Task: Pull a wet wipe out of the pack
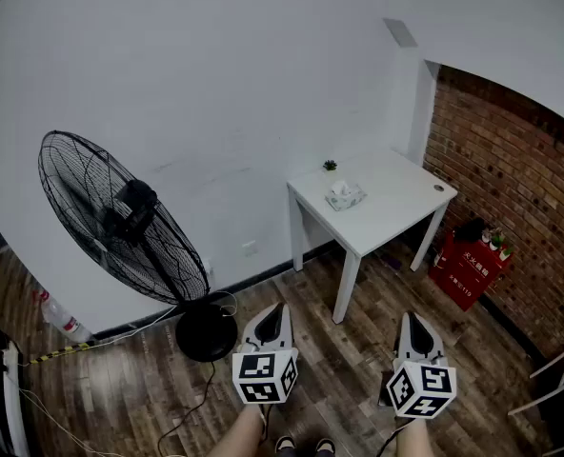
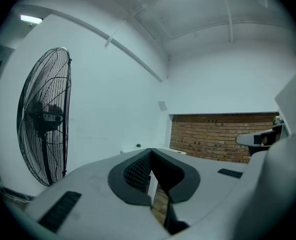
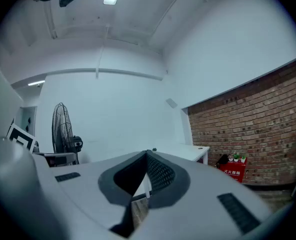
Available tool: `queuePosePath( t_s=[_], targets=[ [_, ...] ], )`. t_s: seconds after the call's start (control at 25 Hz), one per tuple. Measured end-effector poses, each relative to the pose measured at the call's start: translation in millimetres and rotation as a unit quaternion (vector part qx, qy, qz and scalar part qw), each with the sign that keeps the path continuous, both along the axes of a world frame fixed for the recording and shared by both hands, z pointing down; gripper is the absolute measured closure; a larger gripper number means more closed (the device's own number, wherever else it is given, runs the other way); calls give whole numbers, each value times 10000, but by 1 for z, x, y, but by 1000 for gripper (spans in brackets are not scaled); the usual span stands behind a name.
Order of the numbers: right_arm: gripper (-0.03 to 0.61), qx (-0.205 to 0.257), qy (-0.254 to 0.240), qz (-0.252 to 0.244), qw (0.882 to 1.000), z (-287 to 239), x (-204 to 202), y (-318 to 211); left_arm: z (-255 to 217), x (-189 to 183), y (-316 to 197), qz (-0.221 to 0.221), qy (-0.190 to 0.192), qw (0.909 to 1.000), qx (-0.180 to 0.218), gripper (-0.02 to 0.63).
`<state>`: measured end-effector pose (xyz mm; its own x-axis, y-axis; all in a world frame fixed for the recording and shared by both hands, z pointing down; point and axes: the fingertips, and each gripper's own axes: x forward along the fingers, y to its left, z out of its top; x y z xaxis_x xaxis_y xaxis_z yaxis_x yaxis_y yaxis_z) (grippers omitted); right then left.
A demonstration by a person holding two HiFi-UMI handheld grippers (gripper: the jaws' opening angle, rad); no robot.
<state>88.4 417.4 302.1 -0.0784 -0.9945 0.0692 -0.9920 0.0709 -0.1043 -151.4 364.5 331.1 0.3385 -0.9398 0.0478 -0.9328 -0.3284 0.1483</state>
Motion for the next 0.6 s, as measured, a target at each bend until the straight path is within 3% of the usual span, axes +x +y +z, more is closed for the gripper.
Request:
queuePosePath(
  t_s=[0.6],
  targets=[
    [577, 36, -101, 2, 9999, 0, -2, -2, -1, 0, -5, 58, -87, 9999, 50, 611]
  ],
)
